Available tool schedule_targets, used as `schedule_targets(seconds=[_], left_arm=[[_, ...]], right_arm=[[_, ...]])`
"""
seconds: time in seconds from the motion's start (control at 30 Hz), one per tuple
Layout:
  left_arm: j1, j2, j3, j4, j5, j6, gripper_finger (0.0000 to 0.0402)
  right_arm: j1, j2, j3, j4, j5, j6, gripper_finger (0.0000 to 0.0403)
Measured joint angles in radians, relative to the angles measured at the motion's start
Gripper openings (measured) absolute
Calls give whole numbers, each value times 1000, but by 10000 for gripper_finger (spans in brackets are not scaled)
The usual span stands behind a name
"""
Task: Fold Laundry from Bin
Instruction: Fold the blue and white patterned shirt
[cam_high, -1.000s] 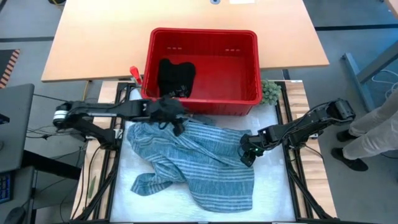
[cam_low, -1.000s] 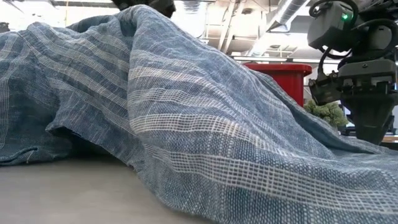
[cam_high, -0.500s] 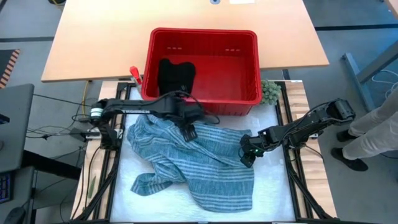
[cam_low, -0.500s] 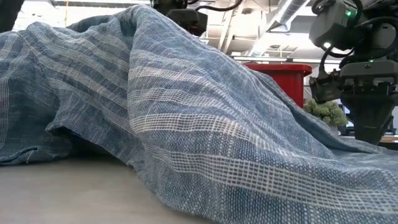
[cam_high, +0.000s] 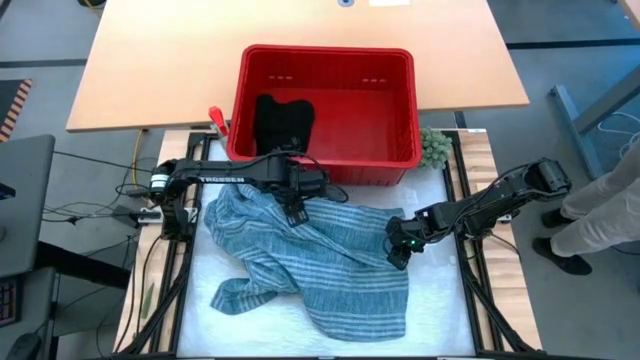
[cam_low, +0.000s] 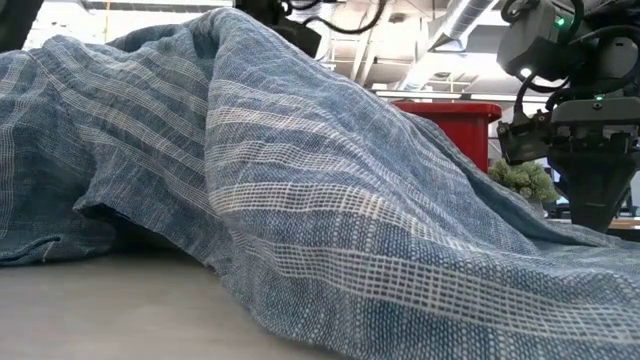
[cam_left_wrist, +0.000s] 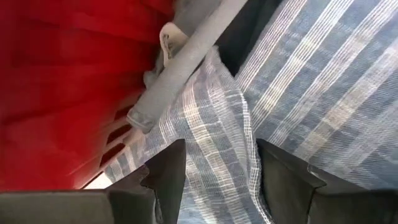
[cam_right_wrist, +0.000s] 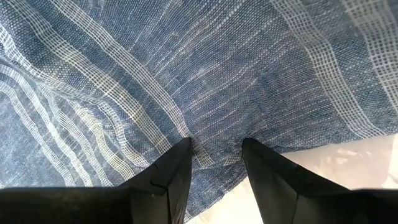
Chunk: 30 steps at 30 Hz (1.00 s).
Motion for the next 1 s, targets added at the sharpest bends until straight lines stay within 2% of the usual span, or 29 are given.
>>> schedule_targets(seconds=[0.07, 0.13, 0.27, 0.33, 0.57, 0.7, 0.83, 1.0], left_arm=[[1, 1, -8, -4, -9, 1, 169], [3, 1, -8, -6, -18, 4, 143], [5, 1, -7, -7, -32, 26, 36], [5, 1, 1, -29, -65, 29, 13], [6, -8, 110, -194, -208, -27, 0], [-22, -62, 182, -252, -203, -135, 0], [-103, -146, 191, -255, -103, -296, 0], [-289, -204, 187, -255, -140, -594, 0]], right_arm=[[0, 0, 0, 0, 0, 0, 180], [0, 0, 0, 0, 0, 0, 180], [0, 0, 0, 0, 0, 0, 180], [0, 0, 0, -2, 0, 0, 180], [0, 0, 0, -5, -1, -3, 180], [0, 0, 0, -4, -14, 0, 180], [-2, 0, 1, 6, -98, 0, 180], [-1, -5, 25, -11, -187, -21, 180]])
